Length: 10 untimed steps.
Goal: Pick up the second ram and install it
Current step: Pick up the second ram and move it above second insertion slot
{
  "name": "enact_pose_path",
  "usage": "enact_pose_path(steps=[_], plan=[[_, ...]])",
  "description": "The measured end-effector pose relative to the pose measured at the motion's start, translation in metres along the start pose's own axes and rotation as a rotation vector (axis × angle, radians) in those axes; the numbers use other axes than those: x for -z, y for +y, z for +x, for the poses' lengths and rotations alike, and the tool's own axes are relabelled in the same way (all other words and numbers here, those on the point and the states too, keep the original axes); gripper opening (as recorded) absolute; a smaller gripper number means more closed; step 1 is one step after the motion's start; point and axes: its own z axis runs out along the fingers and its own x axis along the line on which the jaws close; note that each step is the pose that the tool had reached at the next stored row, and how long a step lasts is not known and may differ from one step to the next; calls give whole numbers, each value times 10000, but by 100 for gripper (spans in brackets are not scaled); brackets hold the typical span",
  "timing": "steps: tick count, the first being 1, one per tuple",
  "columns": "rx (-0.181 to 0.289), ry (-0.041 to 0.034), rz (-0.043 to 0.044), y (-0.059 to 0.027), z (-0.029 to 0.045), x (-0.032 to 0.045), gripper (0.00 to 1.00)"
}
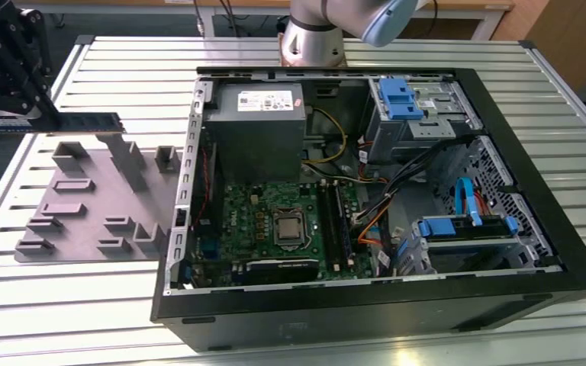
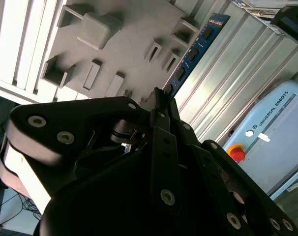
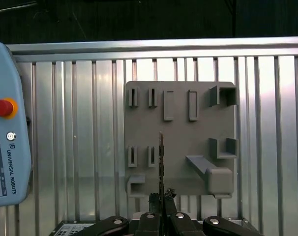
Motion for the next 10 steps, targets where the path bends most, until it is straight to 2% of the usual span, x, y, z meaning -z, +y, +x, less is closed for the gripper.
enact_pose_path(steps=[10], plan=[[1,0,0,-98,-4,0,14]])
